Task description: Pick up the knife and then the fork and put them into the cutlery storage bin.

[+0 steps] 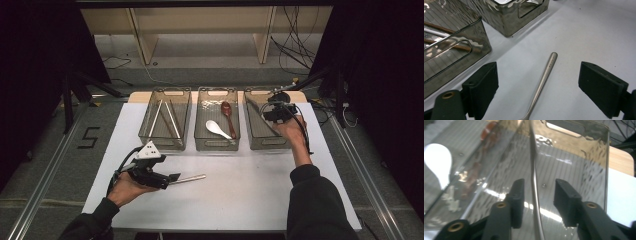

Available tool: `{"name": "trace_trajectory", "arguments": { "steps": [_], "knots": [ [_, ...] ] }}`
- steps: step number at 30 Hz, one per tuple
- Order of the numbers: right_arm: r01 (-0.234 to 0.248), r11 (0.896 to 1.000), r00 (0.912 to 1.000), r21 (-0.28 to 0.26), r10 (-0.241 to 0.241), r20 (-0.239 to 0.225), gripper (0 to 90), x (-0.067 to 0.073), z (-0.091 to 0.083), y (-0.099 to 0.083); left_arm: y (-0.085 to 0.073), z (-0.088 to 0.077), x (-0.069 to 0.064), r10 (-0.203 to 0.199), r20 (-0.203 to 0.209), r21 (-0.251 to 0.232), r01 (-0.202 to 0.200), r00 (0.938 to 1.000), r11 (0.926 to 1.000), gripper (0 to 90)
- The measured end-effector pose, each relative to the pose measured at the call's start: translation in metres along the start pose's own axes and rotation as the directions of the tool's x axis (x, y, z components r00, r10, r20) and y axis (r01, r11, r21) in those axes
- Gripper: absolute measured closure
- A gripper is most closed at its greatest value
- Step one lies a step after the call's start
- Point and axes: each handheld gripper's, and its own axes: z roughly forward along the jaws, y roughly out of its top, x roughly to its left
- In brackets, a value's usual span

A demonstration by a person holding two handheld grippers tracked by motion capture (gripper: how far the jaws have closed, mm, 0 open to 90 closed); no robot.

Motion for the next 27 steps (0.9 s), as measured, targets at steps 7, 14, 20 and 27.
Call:
{"name": "trace_trajectory", "arguments": {
  "steps": [7, 14, 20, 27],
  "knots": [
    [0.012, 0.999, 0.9995, -0.040, -0.014, -0.027, 47.4, 0.004, -0.016, 0.000, 0.000, -0.001, 0.001, -0.001, -0.001, 0.007, 0.001, 1.0000, 1.0000, 15.7],
    [0.052, 0.994, 0.9924, -0.095, -0.062, -0.106, 37.5, 0.017, -0.037, -0.010, 0.000, 0.001, 0.003, -0.015, 0.009, 0.038, 0.015, 0.9998, 0.9992, 15.6],
    [0.076, 0.987, 0.9791, -0.140, -0.100, -0.177, 33.5, 0.031, -0.057, -0.027, 0.001, 0.005, 0.002, -0.005, 0.021, 0.090, 0.003, 0.9998, 0.9960, 15.6],
    [0.074, 0.981, 0.9647, -0.179, -0.115, -0.237, 31.6, 0.042, -0.074, -0.053, 0.000, 0.012, 0.001, 0.016, 0.027, 0.171, -0.021, 0.9995, 0.9850, 15.6]
  ]
}}
